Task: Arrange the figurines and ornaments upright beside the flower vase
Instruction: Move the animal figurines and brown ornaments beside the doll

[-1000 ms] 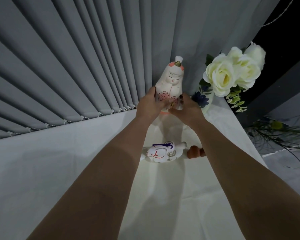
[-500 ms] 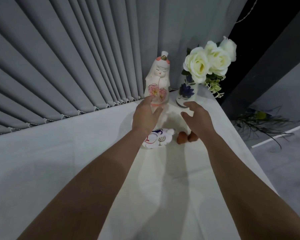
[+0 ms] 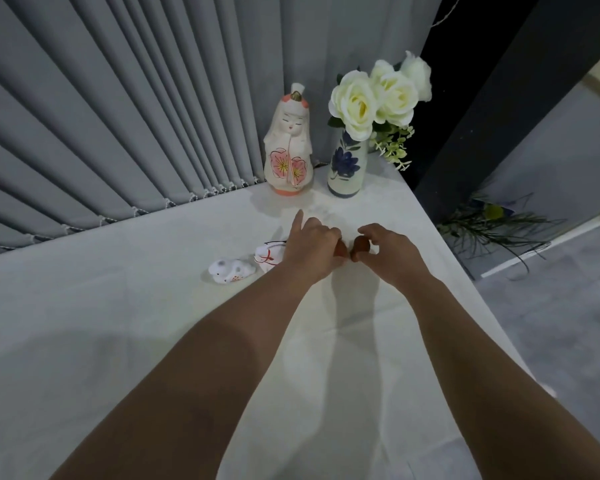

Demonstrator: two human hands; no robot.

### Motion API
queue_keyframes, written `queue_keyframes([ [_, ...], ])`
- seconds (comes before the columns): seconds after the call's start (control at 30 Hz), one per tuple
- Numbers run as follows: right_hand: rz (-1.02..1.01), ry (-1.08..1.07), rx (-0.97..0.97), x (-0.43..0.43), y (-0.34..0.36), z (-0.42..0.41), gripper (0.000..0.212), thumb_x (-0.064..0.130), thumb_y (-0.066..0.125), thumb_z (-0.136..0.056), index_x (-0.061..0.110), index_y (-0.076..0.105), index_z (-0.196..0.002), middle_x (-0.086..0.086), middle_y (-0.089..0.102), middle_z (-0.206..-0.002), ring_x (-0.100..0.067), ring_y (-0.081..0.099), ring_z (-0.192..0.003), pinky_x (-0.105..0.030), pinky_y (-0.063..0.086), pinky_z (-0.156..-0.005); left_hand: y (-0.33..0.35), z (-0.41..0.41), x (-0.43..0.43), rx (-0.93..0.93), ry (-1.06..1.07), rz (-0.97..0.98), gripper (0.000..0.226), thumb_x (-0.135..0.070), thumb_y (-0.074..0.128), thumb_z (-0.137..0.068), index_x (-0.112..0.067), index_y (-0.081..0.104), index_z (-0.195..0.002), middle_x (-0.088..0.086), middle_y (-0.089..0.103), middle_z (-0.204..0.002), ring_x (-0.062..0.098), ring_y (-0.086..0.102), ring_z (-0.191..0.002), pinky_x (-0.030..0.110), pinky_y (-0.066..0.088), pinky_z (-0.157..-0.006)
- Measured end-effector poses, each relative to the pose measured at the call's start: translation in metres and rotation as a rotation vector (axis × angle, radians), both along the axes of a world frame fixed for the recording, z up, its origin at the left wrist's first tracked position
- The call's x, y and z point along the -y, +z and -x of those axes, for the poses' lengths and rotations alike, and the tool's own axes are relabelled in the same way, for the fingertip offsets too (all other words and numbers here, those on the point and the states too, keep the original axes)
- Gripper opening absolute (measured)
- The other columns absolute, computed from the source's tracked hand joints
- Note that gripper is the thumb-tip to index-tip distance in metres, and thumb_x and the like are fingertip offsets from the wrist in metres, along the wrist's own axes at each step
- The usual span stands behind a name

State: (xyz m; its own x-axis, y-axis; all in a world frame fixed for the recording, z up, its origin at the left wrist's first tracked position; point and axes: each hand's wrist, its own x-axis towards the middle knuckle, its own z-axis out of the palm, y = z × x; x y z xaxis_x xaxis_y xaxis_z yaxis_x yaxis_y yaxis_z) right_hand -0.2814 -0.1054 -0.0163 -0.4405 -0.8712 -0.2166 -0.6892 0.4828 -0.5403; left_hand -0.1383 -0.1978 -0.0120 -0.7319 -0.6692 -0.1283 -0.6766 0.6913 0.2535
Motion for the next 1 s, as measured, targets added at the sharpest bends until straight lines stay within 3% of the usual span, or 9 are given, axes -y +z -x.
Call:
queue_keyframes([
  [0.13,0.011,0.006,0.017,-0.001,-0.003,-0.002,0.038,0.022,0.060,-0.086,0.022,0.057,-0.124,0.003,0.071,-0.110,-0.021,0.064,-0.106,-0.039,0.051,-0.092,-0.002,0.005,0.001,-0.014,0.009,-0.023,0.029,-0.044,0.065,-0.082,-0.023,0.070,-0.101,0.005,0.069,-0.094,0.023,0.051,-0.117,0.044,0.008,-0.122],
  [0.27,0.039,-0.030,0.014,0.006,-0.002,0.006,0.035,0.023,0.062,-0.086,0.023,0.058,-0.121,0.004,0.071,-0.106,-0.021,0.064,-0.102,-0.034,0.050,-0.085,0.003,0.010,0.013,-0.044,0.049,-0.003,0.034,-0.044,0.068,-0.082,-0.020,0.069,-0.107,0.008,0.070,-0.099,0.026,0.054,-0.112,0.040,0.018,-0.120],
  [0.37,0.063,-0.039,-0.005,0.020,0.000,0.015,0.036,0.023,0.062,-0.086,0.023,0.058,-0.122,0.003,0.071,-0.107,-0.021,0.064,-0.103,-0.031,0.047,-0.079,0.008,0.018,0.026,-0.059,0.089,0.020,0.036,-0.044,0.067,-0.083,-0.018,0.068,-0.109,0.008,0.070,-0.100,0.028,0.056,-0.108,0.039,0.032,-0.111],
  [0.47,0.077,-0.044,-0.029,0.038,0.004,0.022,0.037,0.023,0.061,-0.087,0.022,0.057,-0.124,0.001,0.071,-0.108,-0.023,0.064,-0.104,-0.034,0.049,-0.085,0.012,0.026,0.039,-0.070,0.129,0.036,0.036,-0.042,0.068,-0.084,-0.018,0.067,-0.111,0.008,0.069,-0.103,0.028,0.054,-0.108,0.037,0.039,-0.100],
  [1.0,0.042,-0.001,-0.064,0.078,-0.008,0.034,0.040,0.025,0.064,-0.085,0.019,0.057,-0.124,-0.005,0.071,-0.108,-0.029,0.063,-0.102,-0.036,0.049,-0.084,0.005,0.051,0.062,0.037,0.090,0.060,0.040,-0.039,0.066,-0.088,-0.017,0.062,-0.120,0.009,0.070,-0.108,0.030,0.054,-0.112,0.037,0.043,-0.091],
])
